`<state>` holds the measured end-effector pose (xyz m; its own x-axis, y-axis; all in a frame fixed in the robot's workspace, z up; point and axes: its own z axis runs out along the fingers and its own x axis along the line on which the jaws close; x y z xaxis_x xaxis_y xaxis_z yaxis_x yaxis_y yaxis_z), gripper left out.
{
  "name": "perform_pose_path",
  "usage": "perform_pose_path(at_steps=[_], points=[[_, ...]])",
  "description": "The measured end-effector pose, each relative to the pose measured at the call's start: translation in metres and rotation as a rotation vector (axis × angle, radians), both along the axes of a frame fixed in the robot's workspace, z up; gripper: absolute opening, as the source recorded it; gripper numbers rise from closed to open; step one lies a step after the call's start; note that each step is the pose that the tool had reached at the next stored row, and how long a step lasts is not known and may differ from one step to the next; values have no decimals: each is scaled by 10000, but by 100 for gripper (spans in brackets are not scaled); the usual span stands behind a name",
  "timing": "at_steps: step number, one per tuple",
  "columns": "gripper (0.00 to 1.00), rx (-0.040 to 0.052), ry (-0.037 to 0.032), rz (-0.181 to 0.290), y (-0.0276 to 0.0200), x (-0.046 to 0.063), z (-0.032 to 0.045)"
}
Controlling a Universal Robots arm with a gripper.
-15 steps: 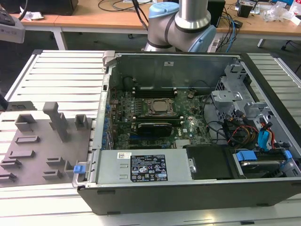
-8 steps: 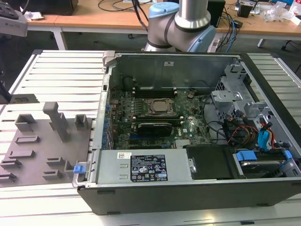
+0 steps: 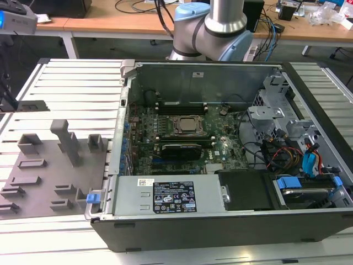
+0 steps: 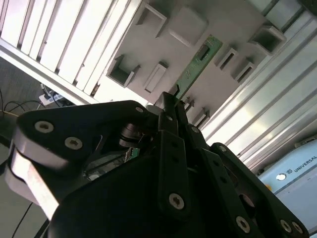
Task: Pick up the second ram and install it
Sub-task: 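Pick up the second ram and move it above second insertion slot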
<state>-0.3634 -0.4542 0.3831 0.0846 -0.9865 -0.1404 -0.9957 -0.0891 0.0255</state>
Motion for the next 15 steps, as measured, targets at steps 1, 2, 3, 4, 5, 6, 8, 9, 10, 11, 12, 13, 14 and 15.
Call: perform_pose_path(at_steps=[1,2,3,4,5,6,8,9,10,11,12,13,14,15], points=[[14,22,1,0,34,0,29],[14,39,0,1,55,1,67],[14,49,0,1,59,1,74],[14,59,0,2,62,1,83],[14,81,0,1,68,1,98],[14,98,0,1,71,1,111],[14,126,0,1,76,1,165],[14,134,0,1,77,1,187],[14,145,0,1,78,0,206],[14,170,-1,0,78,0,223],[14,192,-1,0,78,0,230],[14,191,1,0,78,0,247],[14,156,0,0,78,1,251],[14,-91,2,1,78,1,259]])
